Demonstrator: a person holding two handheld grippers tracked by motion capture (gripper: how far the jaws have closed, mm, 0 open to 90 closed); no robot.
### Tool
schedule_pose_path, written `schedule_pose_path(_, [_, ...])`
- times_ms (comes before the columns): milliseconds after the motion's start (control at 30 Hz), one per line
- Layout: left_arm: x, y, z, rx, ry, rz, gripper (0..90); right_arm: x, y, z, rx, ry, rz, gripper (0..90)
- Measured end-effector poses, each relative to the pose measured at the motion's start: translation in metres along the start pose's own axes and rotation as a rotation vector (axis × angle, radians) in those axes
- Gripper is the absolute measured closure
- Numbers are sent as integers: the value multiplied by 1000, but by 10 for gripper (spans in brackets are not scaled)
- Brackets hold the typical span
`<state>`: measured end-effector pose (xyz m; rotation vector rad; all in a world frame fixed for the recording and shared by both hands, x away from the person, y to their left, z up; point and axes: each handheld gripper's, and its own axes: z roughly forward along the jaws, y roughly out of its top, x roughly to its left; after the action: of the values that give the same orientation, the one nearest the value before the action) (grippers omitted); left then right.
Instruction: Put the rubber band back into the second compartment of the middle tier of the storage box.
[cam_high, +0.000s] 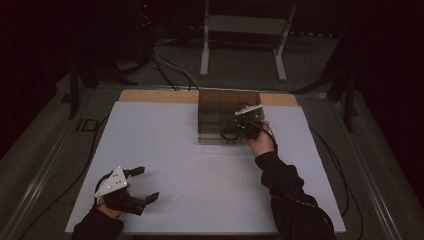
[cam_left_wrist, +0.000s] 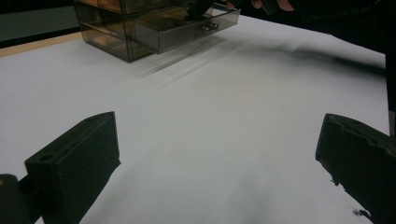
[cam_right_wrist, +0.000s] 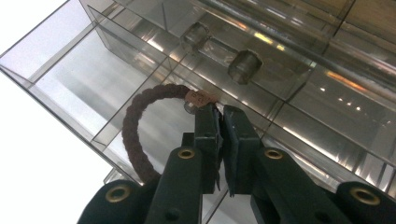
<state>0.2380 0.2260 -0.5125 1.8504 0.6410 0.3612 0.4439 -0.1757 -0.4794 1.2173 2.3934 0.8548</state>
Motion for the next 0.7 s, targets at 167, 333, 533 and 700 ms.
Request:
schedule_pose_path(167, [0, 0, 0, 4, -1, 0, 4, 2, 1, -3, -2, -15, -20, 849])
schedule_pose_path(333, [0, 0, 0, 5, 1, 3, 4, 0, 1, -5, -14, -2, 2, 834])
schedule_pose_path(533, [0, 0, 0, 6, 0, 3, 4, -1, 1, -8, -38, 21, 19, 741])
schedule_pose_path(700, [-1, 0, 0, 7, 2, 6, 4, 1, 1, -15, -62, 43, 26, 662])
